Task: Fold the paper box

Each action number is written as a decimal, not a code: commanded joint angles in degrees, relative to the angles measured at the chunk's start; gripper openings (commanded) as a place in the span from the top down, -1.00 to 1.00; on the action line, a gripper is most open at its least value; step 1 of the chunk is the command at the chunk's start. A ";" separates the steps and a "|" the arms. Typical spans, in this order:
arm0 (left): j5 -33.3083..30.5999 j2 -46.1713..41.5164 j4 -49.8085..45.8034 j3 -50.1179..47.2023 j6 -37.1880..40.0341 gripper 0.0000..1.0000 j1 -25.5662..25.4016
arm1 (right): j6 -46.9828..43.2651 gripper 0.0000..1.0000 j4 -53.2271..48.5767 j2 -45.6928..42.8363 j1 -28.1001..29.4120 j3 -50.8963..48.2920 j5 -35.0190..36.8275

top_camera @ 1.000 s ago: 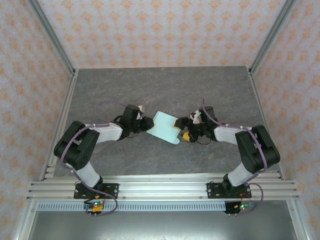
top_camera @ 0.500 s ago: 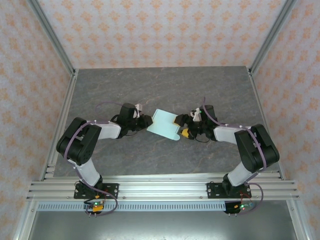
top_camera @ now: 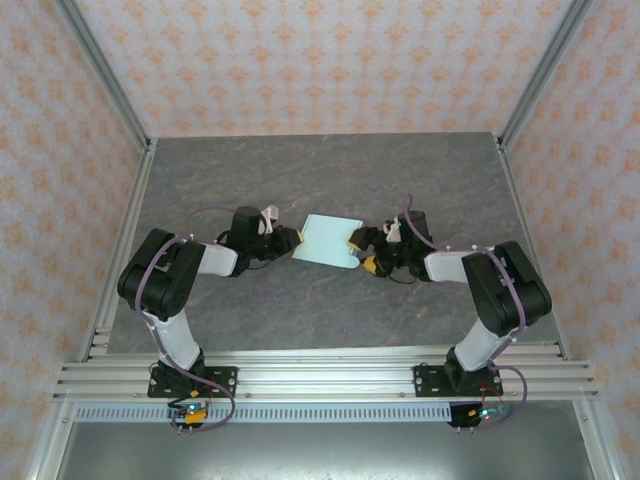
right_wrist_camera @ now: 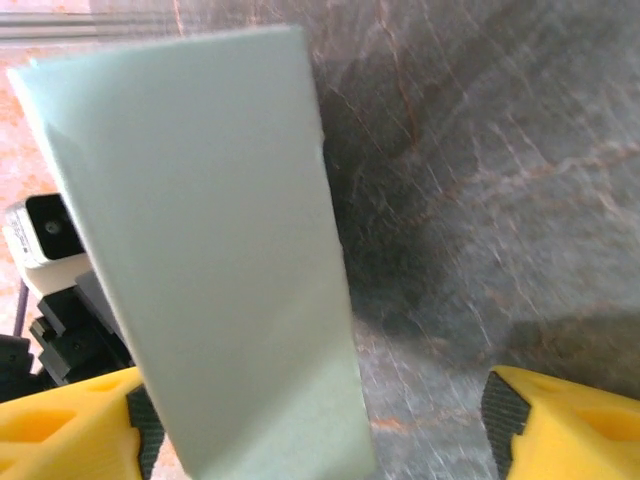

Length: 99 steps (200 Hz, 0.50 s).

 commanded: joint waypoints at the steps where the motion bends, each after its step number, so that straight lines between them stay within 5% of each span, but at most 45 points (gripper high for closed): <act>1: -6.82 5.55 -15.54 -3.82 0.37 0.62 0.56 | 2.51 -0.55 6.03 2.86 0.18 0.75 0.15; 56: -4.89 5.38 -14.31 -3.91 0.95 0.55 0.43 | 7.37 -0.13 8.29 3.47 1.92 3.11 1.81; 76: -3.44 3.91 -14.38 -3.89 2.40 0.41 0.30 | 12.03 0.10 11.13 2.99 1.97 2.21 3.00; 99: -3.94 -1.85 -16.29 -4.17 5.56 0.24 0.21 | 15.93 0.12 10.81 1.46 1.96 2.09 3.58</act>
